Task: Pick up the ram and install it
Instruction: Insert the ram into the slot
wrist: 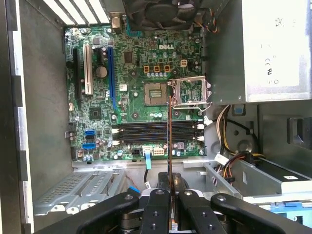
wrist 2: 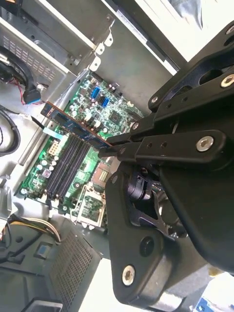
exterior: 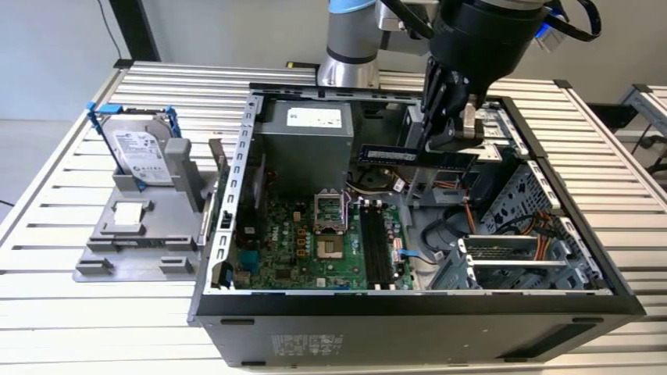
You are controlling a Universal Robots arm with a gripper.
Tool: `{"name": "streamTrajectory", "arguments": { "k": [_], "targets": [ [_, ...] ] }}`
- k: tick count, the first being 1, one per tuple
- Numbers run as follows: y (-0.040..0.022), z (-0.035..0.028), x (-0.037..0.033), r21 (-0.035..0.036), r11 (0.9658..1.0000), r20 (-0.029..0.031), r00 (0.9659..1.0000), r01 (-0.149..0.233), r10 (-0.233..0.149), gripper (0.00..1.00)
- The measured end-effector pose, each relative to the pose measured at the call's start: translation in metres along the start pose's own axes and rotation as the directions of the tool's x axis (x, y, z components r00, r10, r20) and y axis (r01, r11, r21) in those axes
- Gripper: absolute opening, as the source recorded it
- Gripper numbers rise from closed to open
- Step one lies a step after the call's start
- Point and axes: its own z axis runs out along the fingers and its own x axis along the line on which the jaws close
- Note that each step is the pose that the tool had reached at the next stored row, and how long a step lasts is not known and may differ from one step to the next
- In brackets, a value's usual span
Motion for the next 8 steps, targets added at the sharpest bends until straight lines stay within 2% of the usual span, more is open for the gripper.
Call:
{"name": "streamTrajectory", "arguments": {
  "k": [8],
  "targets": [
    [0.0, 0.0, 0.0, 0.0, 1.0, 0.0, 1.0, 0.0, 0.0, 0.0]
  ]
}}
